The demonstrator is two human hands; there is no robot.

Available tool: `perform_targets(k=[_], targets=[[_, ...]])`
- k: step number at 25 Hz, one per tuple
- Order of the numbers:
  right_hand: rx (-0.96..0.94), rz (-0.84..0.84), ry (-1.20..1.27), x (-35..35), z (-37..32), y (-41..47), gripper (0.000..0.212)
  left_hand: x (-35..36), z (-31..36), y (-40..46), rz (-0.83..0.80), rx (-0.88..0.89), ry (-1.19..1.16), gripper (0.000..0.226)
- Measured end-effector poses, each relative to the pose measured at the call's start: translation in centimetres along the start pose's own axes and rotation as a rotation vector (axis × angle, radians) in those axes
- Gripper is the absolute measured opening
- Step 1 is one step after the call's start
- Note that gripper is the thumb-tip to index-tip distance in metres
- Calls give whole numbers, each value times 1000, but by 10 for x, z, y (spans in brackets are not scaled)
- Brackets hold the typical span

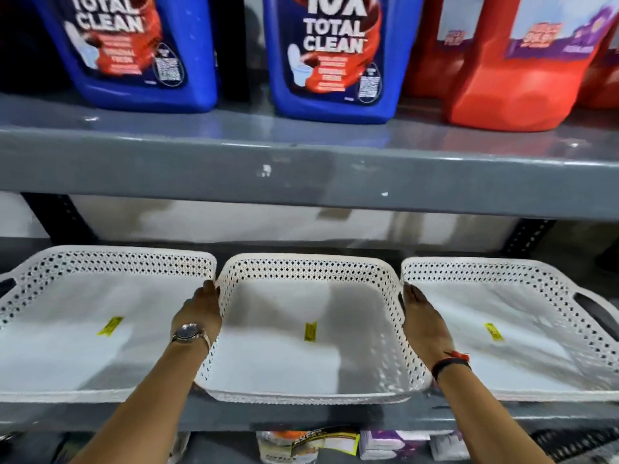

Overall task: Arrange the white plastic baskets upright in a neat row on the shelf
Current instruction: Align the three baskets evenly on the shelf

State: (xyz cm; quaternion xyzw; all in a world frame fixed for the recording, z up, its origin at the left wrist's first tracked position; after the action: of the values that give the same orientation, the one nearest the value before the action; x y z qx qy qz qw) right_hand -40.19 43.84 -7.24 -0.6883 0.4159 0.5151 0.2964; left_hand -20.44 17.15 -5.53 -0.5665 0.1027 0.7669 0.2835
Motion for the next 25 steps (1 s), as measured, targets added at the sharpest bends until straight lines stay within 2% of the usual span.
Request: perform_targets(k=[4, 8, 11, 25], targets=[[10, 41, 17, -1, -6, 7, 61, 7, 4, 10, -2, 39, -20, 49], [48, 5, 43, -2, -13, 24, 54, 10, 9, 33, 15, 100, 46, 59], [36, 30, 22, -2, -15, 37, 59, 10, 15, 47, 16, 139, 62, 59], [-6, -13, 13, -1, -11, 26, 67, 12, 10, 31, 29, 91, 4, 56]])
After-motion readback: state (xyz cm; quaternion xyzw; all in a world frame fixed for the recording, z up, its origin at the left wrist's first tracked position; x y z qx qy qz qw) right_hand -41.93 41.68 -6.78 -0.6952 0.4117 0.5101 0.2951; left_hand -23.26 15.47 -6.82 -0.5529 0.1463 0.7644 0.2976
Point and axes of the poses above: each hand's wrist, its own y-axis towards the middle knuckle, its own x-axis out of the palm, z = x × y, the point moved 1 cm from there along y, towards the middle knuckle
